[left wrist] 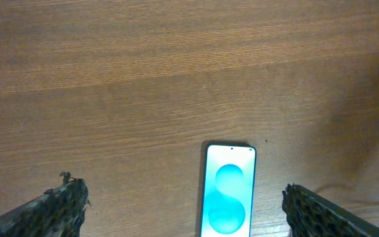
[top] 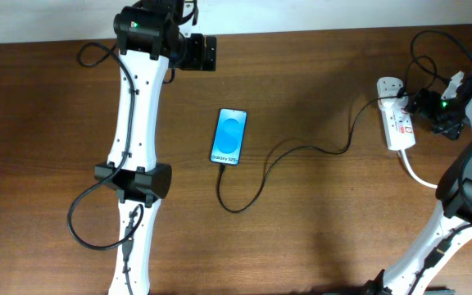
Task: Plug charger to phone and switch on socket
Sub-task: 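Press the orange switch on the white power strip with right gripper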
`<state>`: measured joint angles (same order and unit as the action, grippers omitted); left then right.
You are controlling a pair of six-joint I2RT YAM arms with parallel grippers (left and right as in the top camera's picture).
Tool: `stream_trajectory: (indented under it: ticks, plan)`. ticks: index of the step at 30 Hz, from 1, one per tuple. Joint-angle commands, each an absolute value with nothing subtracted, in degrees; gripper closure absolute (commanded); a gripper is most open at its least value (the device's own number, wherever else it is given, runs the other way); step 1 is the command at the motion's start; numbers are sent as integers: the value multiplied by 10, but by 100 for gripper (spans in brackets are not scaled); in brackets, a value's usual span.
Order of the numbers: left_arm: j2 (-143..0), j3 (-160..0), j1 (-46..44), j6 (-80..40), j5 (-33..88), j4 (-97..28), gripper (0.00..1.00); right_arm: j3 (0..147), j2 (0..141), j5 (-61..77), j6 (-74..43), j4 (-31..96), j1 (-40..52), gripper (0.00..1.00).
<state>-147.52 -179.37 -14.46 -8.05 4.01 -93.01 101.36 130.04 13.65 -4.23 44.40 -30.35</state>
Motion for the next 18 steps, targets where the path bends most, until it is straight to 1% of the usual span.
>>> stream_trajectory:
  ticks: [1,14,18]
  plan:
    - [-1470,-1795,-141,-88,32,-929,0,1015,1310,161,-34,452,-296,2]
    - [-1470,-1795,-141,-88,32,-929,0,1014,1312,171,-34,452,-286,1]
    - [-1470,-1795,-141,-88,32,-929,1,1014,1319,155,-34,453,-281,2]
